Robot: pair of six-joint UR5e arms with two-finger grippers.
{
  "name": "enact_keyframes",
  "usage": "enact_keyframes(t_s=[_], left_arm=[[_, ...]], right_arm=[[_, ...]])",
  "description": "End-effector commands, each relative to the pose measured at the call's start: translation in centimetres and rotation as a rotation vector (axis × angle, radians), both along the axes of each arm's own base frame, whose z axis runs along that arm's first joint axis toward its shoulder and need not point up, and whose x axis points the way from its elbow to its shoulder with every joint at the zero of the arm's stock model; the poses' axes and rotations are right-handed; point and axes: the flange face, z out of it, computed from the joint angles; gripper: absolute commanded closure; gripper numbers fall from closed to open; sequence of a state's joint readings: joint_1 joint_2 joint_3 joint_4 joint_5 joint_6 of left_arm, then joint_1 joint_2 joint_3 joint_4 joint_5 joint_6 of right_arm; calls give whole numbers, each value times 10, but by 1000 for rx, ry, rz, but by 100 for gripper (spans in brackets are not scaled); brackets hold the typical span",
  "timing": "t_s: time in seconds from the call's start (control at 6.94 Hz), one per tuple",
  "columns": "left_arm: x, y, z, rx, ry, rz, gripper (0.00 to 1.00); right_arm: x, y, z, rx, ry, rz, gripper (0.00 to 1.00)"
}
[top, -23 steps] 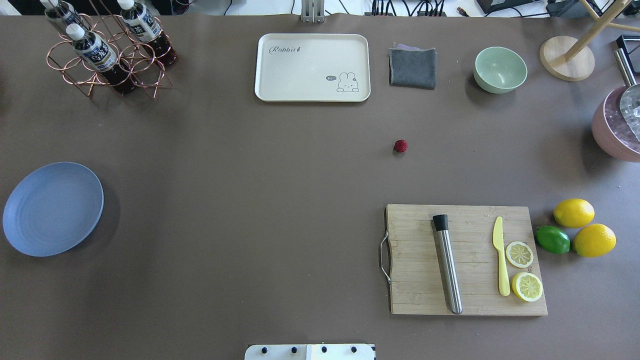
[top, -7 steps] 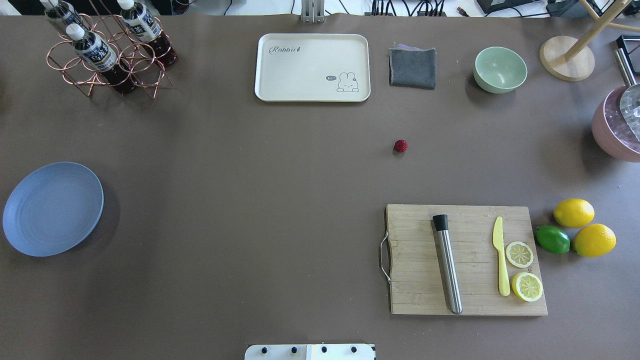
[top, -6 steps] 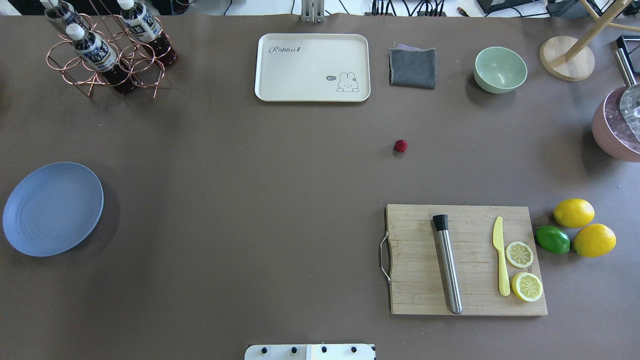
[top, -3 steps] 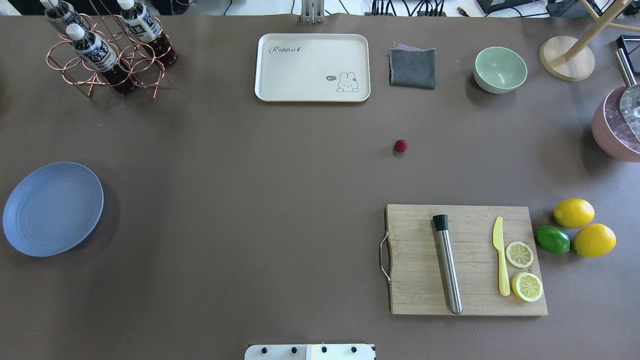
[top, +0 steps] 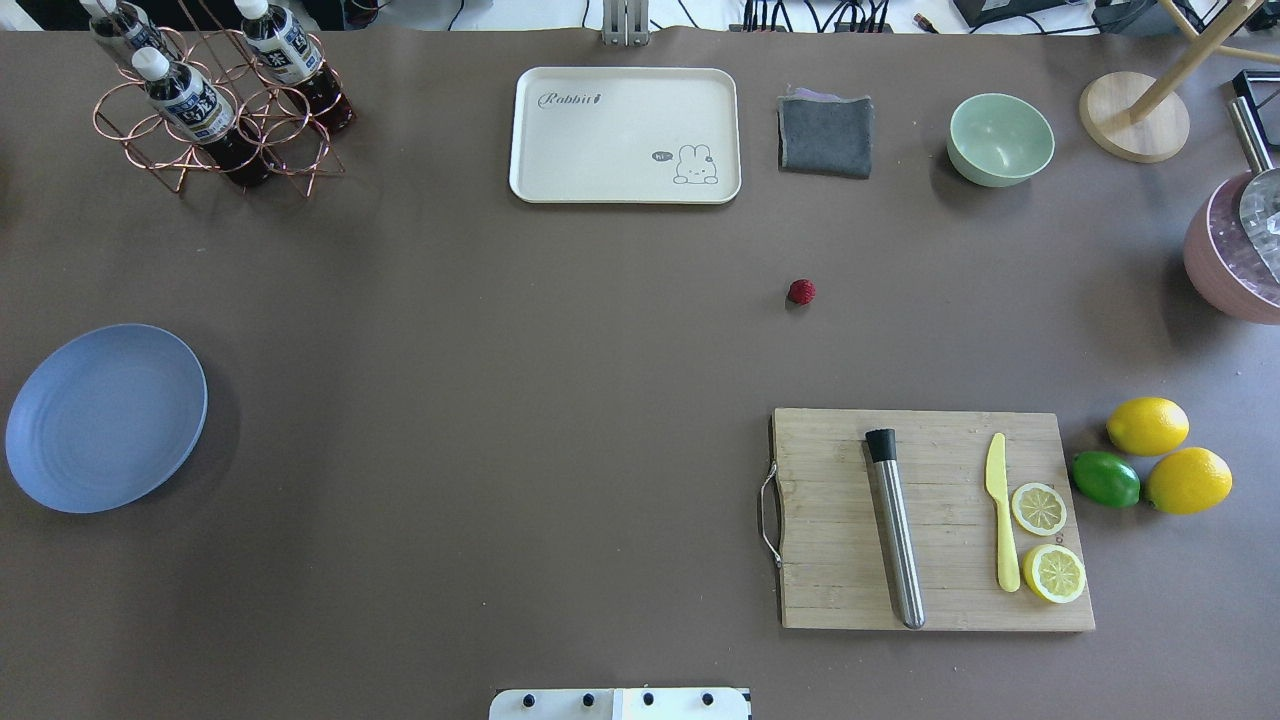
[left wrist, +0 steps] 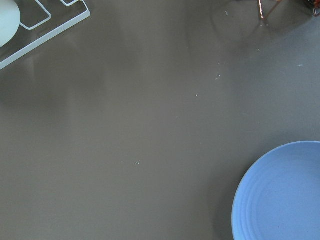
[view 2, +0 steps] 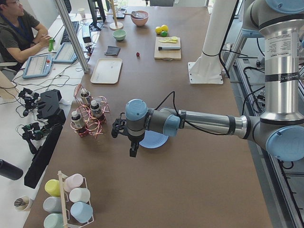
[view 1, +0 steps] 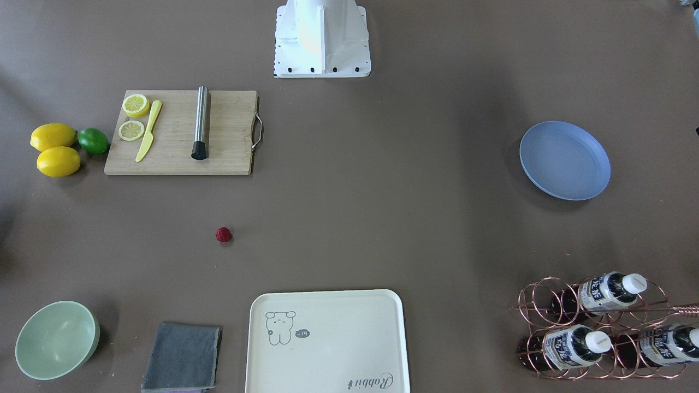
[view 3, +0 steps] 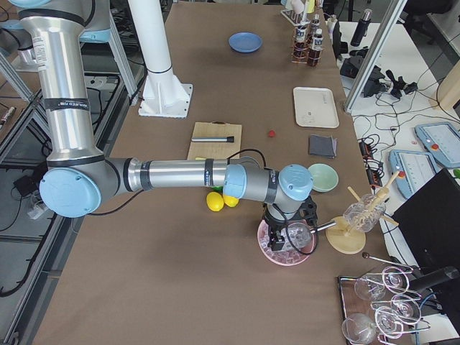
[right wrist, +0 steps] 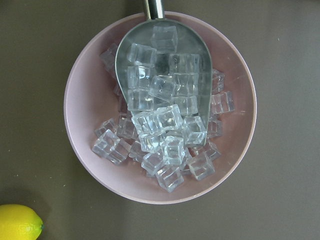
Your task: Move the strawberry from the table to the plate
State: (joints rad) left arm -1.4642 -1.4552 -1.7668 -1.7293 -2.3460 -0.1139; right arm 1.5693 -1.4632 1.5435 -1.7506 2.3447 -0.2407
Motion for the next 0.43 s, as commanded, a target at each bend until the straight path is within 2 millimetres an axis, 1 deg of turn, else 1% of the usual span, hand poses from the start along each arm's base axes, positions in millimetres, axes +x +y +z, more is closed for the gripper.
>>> enact_keyframes(t_s=[0.0, 0.14, 0.29], left_arm=[[32, 1, 1, -49, 18, -15, 3], [63, 8, 10, -41, 36, -2, 3], [83, 9, 34, -31, 61, -13, 3]], right_arm=[[0, 2, -11, -9, -3, 31, 0], [-5, 1, -22, -36, 0, 80, 0], [-9, 3, -30, -34, -1, 86, 0]])
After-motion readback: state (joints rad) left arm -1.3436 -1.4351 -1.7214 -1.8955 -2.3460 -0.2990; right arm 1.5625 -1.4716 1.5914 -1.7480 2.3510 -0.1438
